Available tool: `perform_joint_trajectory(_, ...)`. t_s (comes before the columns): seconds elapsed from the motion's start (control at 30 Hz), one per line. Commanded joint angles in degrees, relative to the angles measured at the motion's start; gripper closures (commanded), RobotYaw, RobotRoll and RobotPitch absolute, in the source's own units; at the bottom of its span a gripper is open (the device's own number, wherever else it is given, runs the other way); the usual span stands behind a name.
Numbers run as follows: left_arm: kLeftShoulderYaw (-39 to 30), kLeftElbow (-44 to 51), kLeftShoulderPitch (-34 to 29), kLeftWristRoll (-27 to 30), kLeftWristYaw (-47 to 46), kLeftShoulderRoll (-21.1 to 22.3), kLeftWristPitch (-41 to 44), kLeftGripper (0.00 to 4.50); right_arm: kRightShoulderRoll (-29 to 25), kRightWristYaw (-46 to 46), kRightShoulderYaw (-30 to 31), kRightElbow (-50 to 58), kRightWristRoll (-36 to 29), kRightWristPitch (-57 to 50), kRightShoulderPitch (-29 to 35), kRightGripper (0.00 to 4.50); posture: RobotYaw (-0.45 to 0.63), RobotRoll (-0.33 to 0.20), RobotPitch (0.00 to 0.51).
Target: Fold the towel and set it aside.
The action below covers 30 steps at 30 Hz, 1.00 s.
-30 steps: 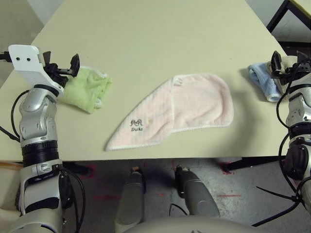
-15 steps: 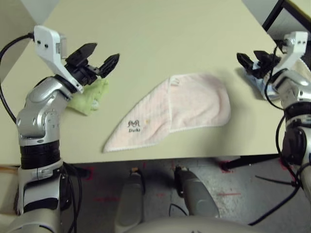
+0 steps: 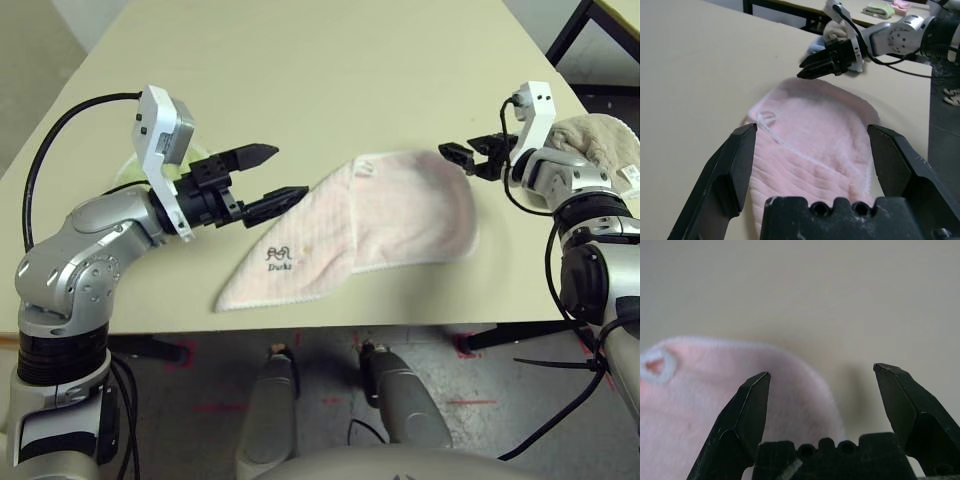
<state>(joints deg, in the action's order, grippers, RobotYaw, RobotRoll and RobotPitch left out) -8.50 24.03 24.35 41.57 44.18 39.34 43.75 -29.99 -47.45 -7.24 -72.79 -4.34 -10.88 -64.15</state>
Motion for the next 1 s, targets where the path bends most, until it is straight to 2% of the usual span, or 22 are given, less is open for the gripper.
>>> perform_joint_trajectory(0.03,2.01,1.19,-1.09,-0.82,0.21,-0.05,-0.65,0.0,0.31,-2.95,1.14,-1.14,1.28,-1.84,1.19,0.03,0.15,0.0,0.144)
perform_joint_trajectory(0.23,4.17,0.21,-0.43,-2.15,0.36,-1.02,-2.12,0.0,0.75,-4.59,-0.88,-1.32,-0.14,-4.27,2.68,0.07,0.14,0.0,0.142)
perform_joint_trajectory(0.3,4.87,-0.47,-0.19,-2.83,0.72,-1.12,-2.83,0.0,0.54,-5.14,-1.56,-0.88,-0.41,-2.1,3.44,0.43,0.13,0.0,0.143)
perform_joint_trajectory(0.4,5.35,-0.95,-0.02,-3.31,0.91,-1.28,-3.41,0.0,0.01,-11.71,0.15,0.84,0.54,3.14,4.4,1.41,0.12,0.0,0.145)
perform_joint_trajectory(0.53,6.16,-1.35,-0.15,-4.01,1.14,-1.61,-4.16,0.0,-2.18,-27.3,7.46,5.33,4.99,14.72,7.77,2.85,0.11,0.0,0.148)
perform_joint_trajectory(0.67,6.99,-1.84,0.09,-4.58,1.42,-2.11,-4.6,0.0,-4.11,-37.85,10.79,10.07,5.18,21.46,10.78,4.41,0.1,0.0,0.151)
perform_joint_trajectory(0.87,8.67,-2.85,0.55,-5.72,2.1,-2.92,-5.6,0.0,-6.87,-44.86,14.71,19.21,3.27,28.02,15.5,4.47,0.08,0.0,0.153)
perform_joint_trajectory(1.0,9.38,-3.39,0.79,-6.46,2.46,-3.38,-6.21,0.0,-9.65,-45.05,17.64,25.7,-0.91,28.54,16.9,3.4,0.08,0.0,0.153)
